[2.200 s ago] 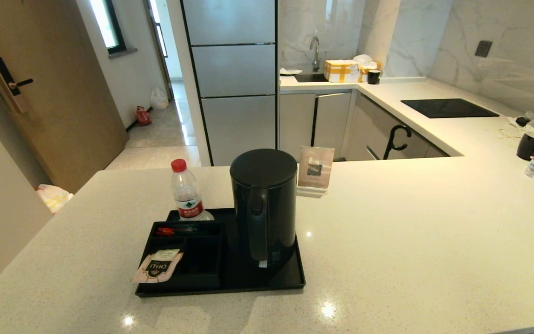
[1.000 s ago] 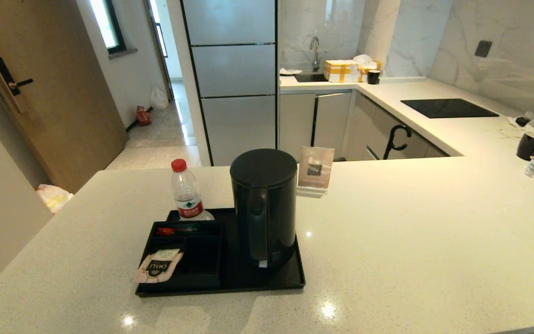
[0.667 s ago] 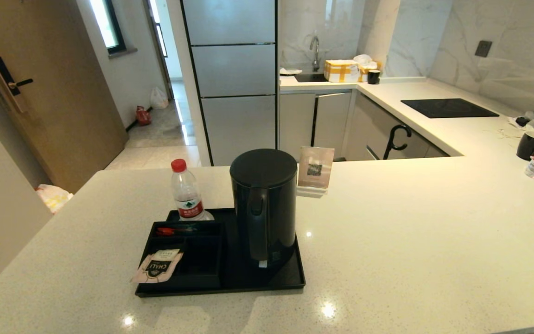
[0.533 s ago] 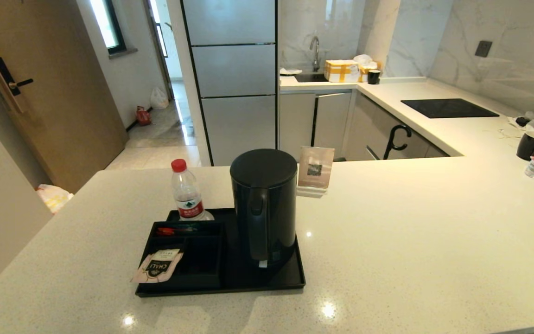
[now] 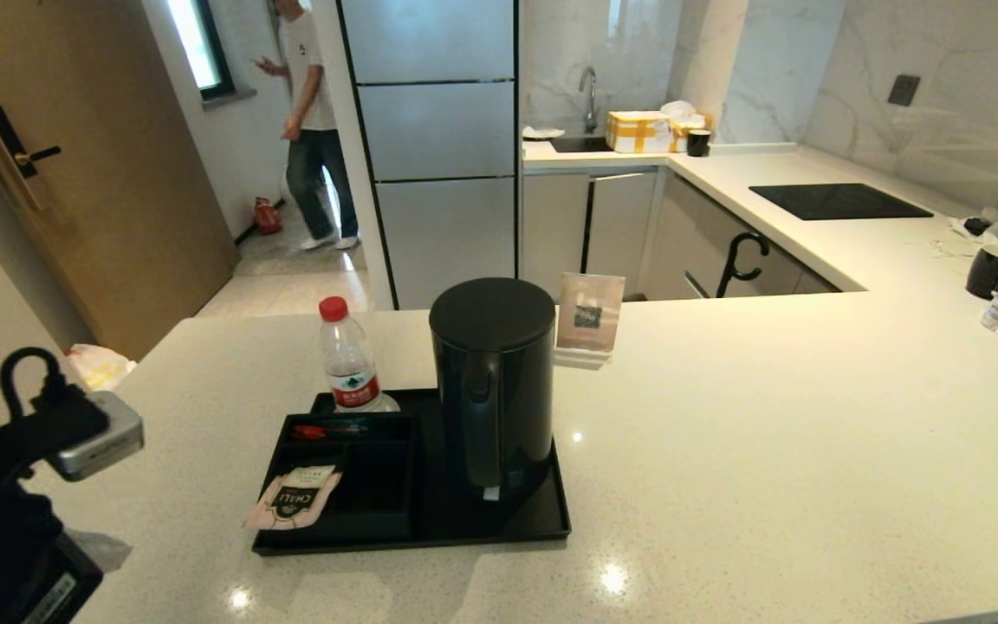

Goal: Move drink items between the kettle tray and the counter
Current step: Pick up the tea bag

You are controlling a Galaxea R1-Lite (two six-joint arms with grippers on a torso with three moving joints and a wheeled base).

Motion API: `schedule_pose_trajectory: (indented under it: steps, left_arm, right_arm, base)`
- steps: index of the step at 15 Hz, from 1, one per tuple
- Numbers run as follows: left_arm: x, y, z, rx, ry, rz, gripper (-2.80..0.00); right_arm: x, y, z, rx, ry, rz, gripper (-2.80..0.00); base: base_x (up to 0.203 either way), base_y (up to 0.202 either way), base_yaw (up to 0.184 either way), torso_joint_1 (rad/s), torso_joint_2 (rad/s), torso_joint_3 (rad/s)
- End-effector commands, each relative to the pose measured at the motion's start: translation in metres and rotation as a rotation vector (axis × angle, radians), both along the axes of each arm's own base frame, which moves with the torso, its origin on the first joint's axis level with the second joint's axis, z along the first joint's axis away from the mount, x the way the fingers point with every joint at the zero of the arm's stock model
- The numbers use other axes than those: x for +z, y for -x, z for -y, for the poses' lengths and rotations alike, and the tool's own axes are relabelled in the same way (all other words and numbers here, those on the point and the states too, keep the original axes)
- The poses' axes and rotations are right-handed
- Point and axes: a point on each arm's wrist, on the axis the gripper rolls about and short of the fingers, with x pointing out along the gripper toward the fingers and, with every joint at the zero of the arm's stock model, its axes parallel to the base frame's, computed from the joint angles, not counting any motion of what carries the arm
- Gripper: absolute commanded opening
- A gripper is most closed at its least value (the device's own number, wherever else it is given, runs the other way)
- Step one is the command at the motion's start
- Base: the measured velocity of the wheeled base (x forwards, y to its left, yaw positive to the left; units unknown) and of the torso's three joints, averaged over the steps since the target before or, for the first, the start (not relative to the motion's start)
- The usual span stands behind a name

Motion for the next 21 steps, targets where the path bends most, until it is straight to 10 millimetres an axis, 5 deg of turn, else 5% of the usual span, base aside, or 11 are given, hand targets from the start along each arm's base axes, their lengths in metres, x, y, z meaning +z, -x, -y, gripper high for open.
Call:
schedule_pose_trajectory:
  steps: [1, 6, 7, 8, 11, 21]
  left_arm:
    - [-0.013, -0.024, 0.004, -0.027, -0.017, -0.096, -2.8]
    - [-0.019, -0.07, 0.042, -0.206, -0.049, -0.156, -2.8]
    - [-0.019, -0.072, 0.045, -0.216, -0.051, -0.154, -1.13]
    - [-0.022, -0.075, 0.055, -0.249, -0.054, -0.163, 0.0]
    - [-0.033, -0.08, 0.09, -0.34, -0.078, -0.193, 0.0]
    - [-0.053, -0.093, 0.098, -0.247, -0.195, -0.205, 0.0]
  right_arm:
    - [0.0, 0.0, 0.0, 0.0, -0.001, -0.003, -2.8]
    - [0.0, 0.0, 0.0, 0.0, -0.001, -0.003, -2.8]
    - [0.0, 0.0, 0.0, -0.002, -0.002, -0.003, -2.8]
    - [0.0, 0.0, 0.0, 0.0, -0.001, -0.003, -2.8]
    - [0.0, 0.0, 0.0, -0.001, -0.002, -0.003, -2.8]
    - [0.0, 0.0, 0.0, 0.0, -0.002, -0.003, -2.8]
  base:
    - [0.0, 0.0, 0.0, 0.0, 0.0, 0.0]
    - [0.0, 0.0, 0.0, 0.0, 0.0, 0.0]
    - [0.0, 0.0, 0.0, 0.0, 0.0, 0.0]
    - [0.0, 0.0, 0.0, 0.0, 0.0, 0.0]
    - [0.0, 0.0, 0.0, 0.0, 0.0, 0.0]
    - [0.0, 0.0, 0.0, 0.0, 0.0, 0.0]
